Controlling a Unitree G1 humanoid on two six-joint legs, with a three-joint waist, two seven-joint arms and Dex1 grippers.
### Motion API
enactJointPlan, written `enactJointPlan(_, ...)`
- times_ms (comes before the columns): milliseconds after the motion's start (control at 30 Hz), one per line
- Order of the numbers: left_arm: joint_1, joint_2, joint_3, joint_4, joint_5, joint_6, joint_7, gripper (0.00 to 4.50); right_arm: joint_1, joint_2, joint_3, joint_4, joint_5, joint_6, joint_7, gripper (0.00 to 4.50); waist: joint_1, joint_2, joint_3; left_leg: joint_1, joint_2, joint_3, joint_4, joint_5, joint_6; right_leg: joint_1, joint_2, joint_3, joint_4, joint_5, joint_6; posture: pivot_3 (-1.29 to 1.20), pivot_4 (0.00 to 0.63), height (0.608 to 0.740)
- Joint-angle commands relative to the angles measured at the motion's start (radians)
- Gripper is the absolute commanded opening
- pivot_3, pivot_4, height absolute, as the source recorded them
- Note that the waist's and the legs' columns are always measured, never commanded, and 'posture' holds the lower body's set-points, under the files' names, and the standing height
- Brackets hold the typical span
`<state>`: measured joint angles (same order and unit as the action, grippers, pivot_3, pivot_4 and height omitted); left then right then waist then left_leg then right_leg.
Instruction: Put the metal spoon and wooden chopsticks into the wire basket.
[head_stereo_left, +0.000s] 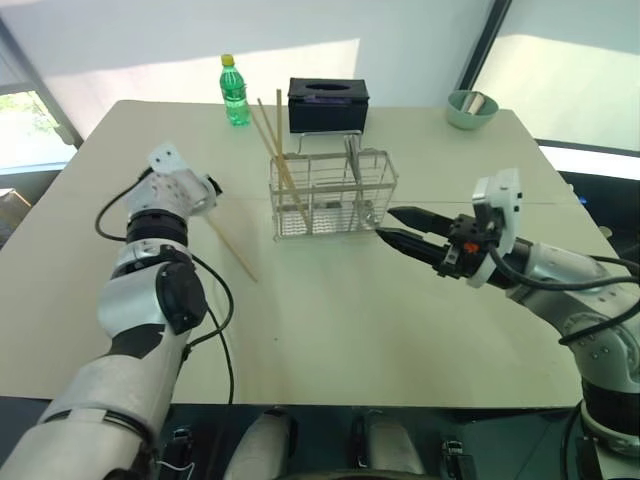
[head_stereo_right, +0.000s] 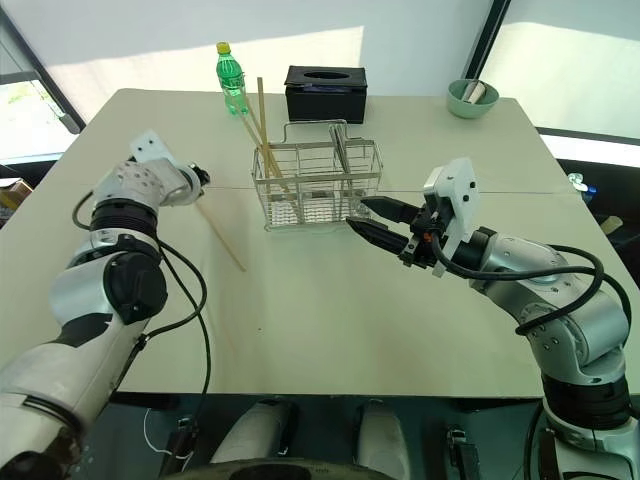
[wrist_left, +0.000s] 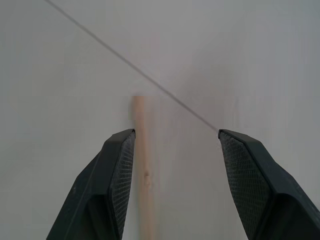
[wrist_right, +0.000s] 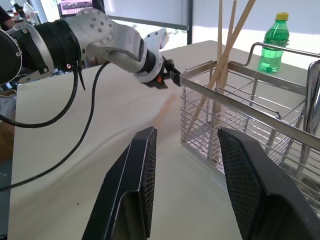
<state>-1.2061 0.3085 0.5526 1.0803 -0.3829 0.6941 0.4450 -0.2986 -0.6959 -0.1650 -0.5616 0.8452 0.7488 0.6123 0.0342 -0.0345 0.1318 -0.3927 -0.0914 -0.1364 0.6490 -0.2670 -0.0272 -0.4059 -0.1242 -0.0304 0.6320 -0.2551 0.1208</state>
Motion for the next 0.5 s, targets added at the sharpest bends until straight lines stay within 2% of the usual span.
enactJointPlan(33,-0.004,0.015,0.009,0.017,-0.002,-0.031,0.027,2.74,-0.012,-0.002,-0.027,-0.022,0.008,-0.011,-0.007,1.99,0.000,0.000,0.000,0.000,0.000,0.000,0.000,0.000,0.000,0.000,0.000,0.000,0.000,0.000,0.000,0.00,0.150,0.661)
enactJointPlan(267,0.006,0.027,0.012,0.074,0.002,-0.062,0.040,2.74,0.013,-0.006,-0.046,-0.039,0.016,-0.008,-0.025,1.99,0.004,0.000,0.000,0.000,0.000,0.000,0.000,0.000,0.000,0.000,0.000,0.000,0.000,0.000,0.000,0.00,0.150,0.661)
enactJointPlan(367,0.003,0.021,0.015,0.080,-0.007,-0.071,0.038,1.85,0.012,-0.005,-0.044,-0.040,0.018,-0.009,-0.028,1.99,0.003,0.000,0.000,0.000,0.000,0.000,0.000,0.000,0.000,0.000,0.000,0.000,0.000,0.000,0.000,0.00,0.150,0.661)
enactJointPlan(467,-0.003,0.019,0.016,0.086,-0.009,-0.079,0.039,0.29,0.009,-0.004,-0.041,-0.038,0.017,-0.009,-0.029,1.99,0.005,0.000,0.000,0.000,0.000,0.000,0.000,0.000,0.000,0.000,0.000,0.000,0.000,0.000,0.000,0.00,0.150,0.661)
enactJointPlan(500,-0.006,0.019,0.018,0.087,-0.011,-0.081,0.041,0.06,0.008,-0.005,-0.041,-0.037,0.017,-0.010,-0.028,1.99,0.006,0.000,0.000,0.000,0.000,0.000,0.000,0.000,0.000,0.001,0.000,0.000,0.000,0.000,0.000,0.00,0.150,0.661)
